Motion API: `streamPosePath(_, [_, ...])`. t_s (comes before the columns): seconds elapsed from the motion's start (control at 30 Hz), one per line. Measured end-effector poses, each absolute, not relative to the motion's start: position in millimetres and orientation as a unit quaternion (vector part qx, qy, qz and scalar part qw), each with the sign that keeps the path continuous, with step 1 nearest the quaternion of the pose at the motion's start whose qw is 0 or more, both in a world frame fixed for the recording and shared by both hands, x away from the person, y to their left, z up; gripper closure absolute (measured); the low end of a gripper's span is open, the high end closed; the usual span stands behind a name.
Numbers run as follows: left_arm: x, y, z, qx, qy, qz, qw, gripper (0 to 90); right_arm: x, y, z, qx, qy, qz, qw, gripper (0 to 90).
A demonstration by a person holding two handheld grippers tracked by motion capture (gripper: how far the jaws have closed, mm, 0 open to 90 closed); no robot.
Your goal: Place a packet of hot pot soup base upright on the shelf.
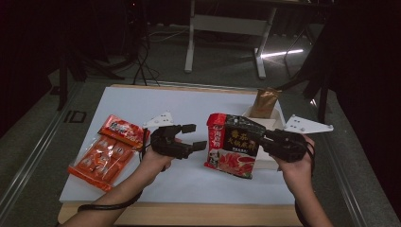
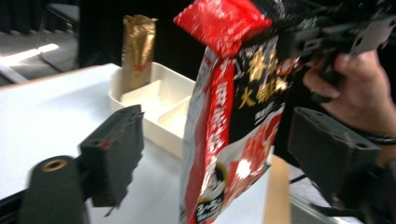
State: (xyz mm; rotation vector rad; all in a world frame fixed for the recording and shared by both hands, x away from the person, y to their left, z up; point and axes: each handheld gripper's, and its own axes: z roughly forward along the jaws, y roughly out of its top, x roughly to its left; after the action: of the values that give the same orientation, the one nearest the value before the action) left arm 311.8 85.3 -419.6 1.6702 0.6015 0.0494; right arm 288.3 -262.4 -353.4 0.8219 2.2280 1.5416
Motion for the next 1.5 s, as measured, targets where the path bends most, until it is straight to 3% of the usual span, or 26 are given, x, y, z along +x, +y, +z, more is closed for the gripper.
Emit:
streamPosePath(0.17, [304.5, 89.4, -426.8, 0.741, 0.258, 0.048, 0.618, 14.1, 293.2, -266.5, -345.6, 0.289, 0.772, 0.543, 0.16, 77.0])
streamPosePath(0.3, [302.6, 94.2, -431.7, 0.749, 0.261, 0.057, 0.607, 2.1, 298.4, -271.1, -337.8, 0.29, 0.768, 0.545, 0.169, 77.0])
streamPosePath(1.1, [278.4, 144.6, -479.8, 0.759, 0.313, 0.048, 0.569, 0.3, 347.9, -321.6, -308.1, 0.342, 0.73, 0.549, 0.222, 76.8])
streamPosePath(1.5, [263.9, 151.5, -501.4, 0.77, 0.286, 0.071, 0.566, 0.3, 382.1, -348.2, -310.6, 0.362, 0.724, 0.539, 0.232, 76.6])
